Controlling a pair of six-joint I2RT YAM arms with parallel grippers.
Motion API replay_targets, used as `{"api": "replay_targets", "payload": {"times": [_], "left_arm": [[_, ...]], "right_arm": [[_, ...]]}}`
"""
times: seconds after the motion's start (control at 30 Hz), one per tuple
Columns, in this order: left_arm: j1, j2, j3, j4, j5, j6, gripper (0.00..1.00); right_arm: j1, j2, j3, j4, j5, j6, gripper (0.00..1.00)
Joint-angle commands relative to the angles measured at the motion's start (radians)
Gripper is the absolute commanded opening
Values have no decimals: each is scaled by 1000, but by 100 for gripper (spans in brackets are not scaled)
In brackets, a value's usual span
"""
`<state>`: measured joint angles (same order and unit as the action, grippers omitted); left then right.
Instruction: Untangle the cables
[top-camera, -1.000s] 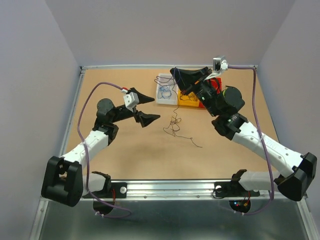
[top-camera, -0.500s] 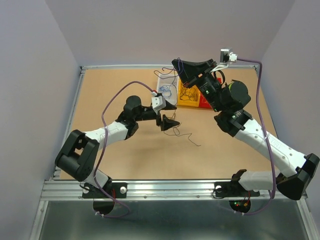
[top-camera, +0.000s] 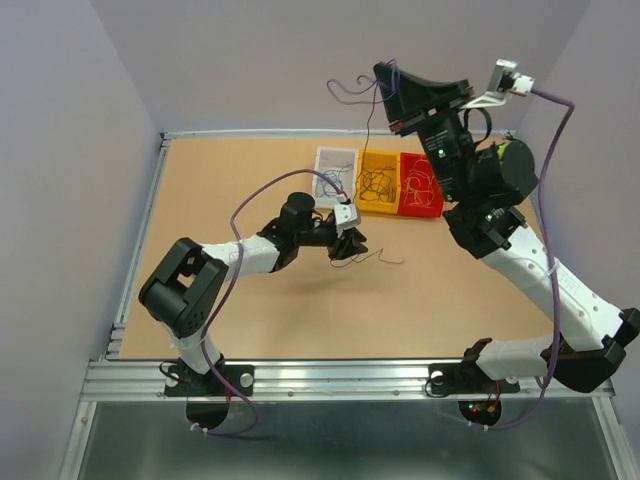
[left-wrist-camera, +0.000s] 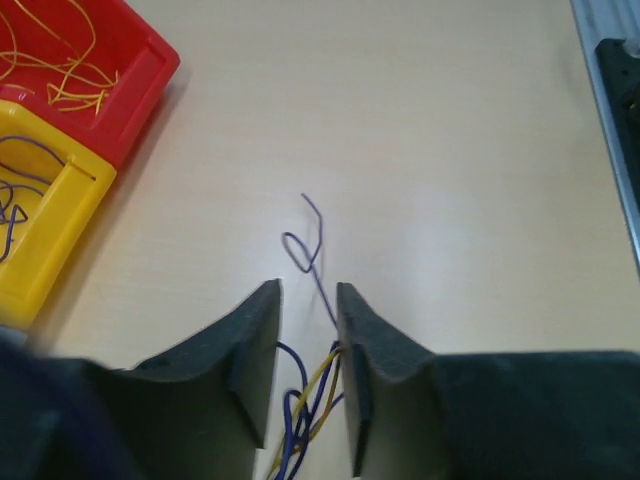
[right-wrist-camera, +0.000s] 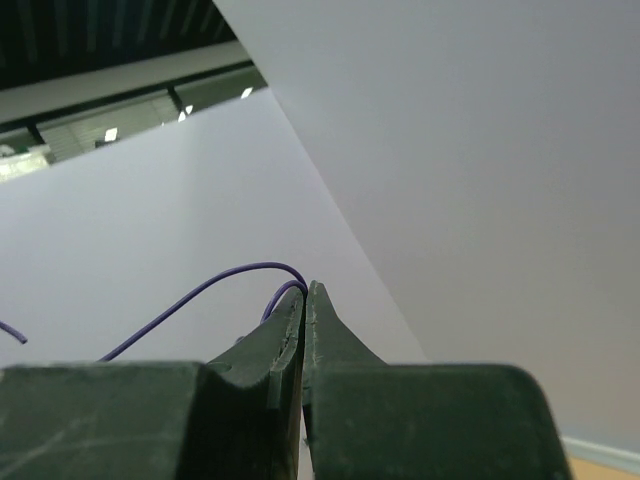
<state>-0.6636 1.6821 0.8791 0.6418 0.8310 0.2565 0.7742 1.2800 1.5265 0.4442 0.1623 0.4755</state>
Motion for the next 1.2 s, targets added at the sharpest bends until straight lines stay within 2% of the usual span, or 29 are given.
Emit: {"api": "replay_targets", "payload": {"times": [0.0,0.17,0.3,0.53,0.73,0.83,0.9,0.93,1.0,1.17], "left_arm": [[2,21,67,-79,-43,59,35],[2,79,135,-198,-75,76,35],[5,116,167,-274,-134,76,34],[9,202,218,-352,-156,29,30],[27,18,118,-255,-150,27,30],[80,-51,101,-264,-96,6,28],[154,-84,107,-277,-8,-37,21],[185,-103,109,-274,72,-51,20],[225,-127,101,-260,120,-82,20],[248,-245,52,-225,123,-85,19]], "right_arm": [[8,-16,179,38,100,-63,0],[8,-2,339,-54,154,-115,0],[8,-2,359,-61,206,-165,1],[8,33,460,-88,261,-232,0],[8,-11,318,-42,325,-282,1],[8,-5,255,-19,374,-316,0],[10,13,219,2,391,-339,1],[7,21,212,7,404,-344,1],[7,44,196,30,416,-373,1],[-47,125,193,47,419,-365,1]]}}
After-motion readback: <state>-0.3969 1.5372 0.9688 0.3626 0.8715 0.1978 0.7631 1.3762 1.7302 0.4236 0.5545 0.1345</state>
